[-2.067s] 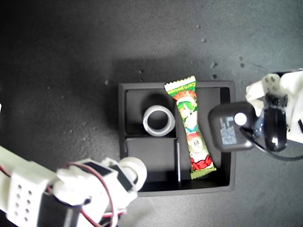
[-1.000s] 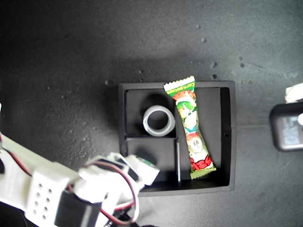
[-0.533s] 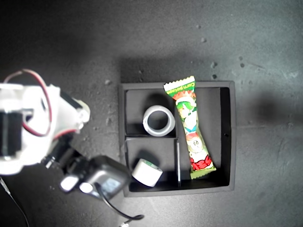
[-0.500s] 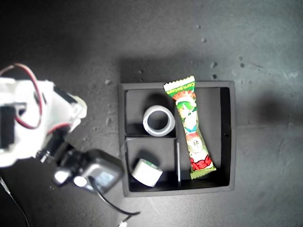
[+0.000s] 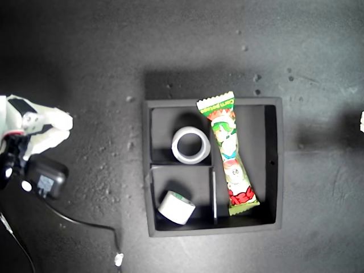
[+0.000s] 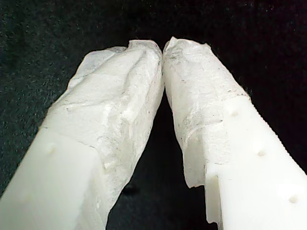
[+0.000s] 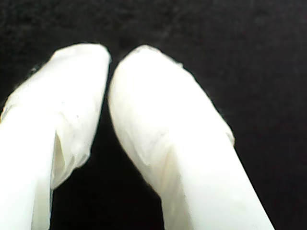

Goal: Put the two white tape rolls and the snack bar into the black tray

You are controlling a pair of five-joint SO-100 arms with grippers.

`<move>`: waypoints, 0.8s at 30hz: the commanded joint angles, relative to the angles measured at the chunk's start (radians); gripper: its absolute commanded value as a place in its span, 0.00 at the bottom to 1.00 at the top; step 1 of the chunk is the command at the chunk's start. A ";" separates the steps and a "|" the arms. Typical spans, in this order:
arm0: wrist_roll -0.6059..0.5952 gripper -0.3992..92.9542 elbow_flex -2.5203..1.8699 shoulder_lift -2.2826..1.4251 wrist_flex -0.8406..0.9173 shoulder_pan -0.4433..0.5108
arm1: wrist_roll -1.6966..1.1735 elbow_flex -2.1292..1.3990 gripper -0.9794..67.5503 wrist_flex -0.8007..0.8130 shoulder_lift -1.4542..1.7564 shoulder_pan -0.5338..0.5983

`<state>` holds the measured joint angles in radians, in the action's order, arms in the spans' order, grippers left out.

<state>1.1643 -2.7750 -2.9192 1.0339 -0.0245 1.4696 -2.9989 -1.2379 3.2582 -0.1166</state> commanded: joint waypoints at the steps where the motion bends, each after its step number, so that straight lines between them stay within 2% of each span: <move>1: 0.017 0.01 -0.081 -0.138 -0.012 0.029 | -0.138 -0.044 0.01 0.051 0.014 -0.012; 5: 0.020 0.01 -0.158 -0.255 0.011 0.034 | -0.147 -0.114 0.01 0.080 0.051 -0.028; 12: 0.032 0.01 -0.262 -0.466 0.129 0.031 | -0.143 -0.124 0.01 0.017 0.078 -0.037; 19: 0.041 0.01 -0.333 -0.469 0.135 0.031 | -0.160 -0.124 0.01 -0.023 0.078 -0.026; 24: 0.066 0.01 -0.364 -0.469 0.179 0.018 | -0.221 -0.124 0.01 -0.104 0.078 -0.106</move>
<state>1.2103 -3.0818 -3.3410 1.1904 0.0015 1.4696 -3.1109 -1.3054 3.3303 -0.1825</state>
